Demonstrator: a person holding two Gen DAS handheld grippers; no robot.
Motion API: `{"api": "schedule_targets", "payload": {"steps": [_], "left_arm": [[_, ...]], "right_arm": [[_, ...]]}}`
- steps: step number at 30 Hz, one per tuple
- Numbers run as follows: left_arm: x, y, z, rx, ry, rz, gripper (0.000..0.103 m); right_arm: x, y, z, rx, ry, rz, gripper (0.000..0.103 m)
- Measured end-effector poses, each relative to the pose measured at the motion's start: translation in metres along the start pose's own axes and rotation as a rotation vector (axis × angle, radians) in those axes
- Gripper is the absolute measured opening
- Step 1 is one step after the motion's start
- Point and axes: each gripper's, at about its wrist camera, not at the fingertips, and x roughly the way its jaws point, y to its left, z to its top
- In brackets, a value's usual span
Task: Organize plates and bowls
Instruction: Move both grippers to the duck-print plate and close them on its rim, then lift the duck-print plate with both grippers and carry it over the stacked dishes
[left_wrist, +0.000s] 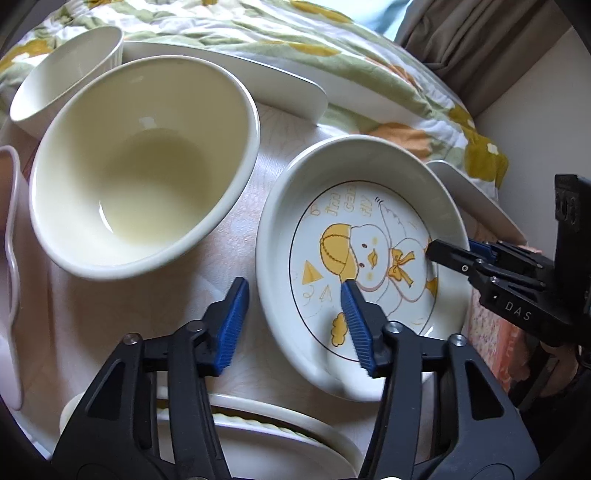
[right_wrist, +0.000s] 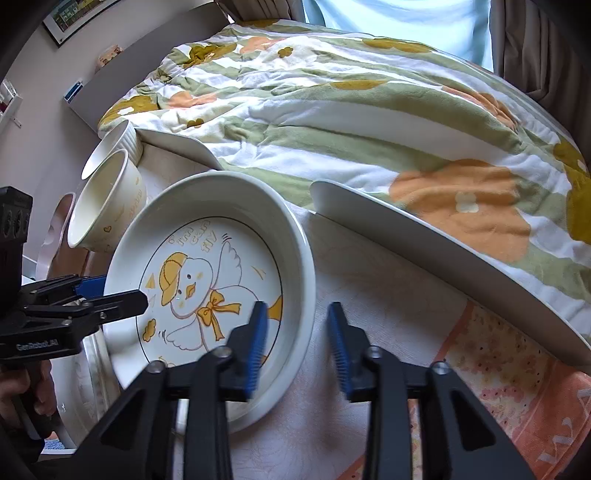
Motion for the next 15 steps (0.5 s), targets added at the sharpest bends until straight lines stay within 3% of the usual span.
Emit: {"api": "schedule_targets", "payload": {"steps": [1, 2, 5, 15], "left_arm": [[0.0, -0.001, 0.0, 0.008, -0.003, 0.01, 0.038], [0.0, 0.0, 0.0, 0.007, -0.002, 0.006, 0.027], [0.001, 0.003, 0.0, 0.001, -0.009, 0.006, 0.02], [-0.015, 0.0, 0.0, 0.026, -0.059, 0.018, 0.017]], "right_arm": [[0.001, 0.002, 0.001, -0.009, 0.001, 0.007, 0.02], [0.001, 0.004, 0.001, -0.016, -0.001, -0.004, 0.02], [0.0, 0.003, 0.0, -0.009, -0.009, -0.006, 0.018], [-0.009, 0.003, -0.005, 0.013, -0.022, -0.001, 0.016]]}}
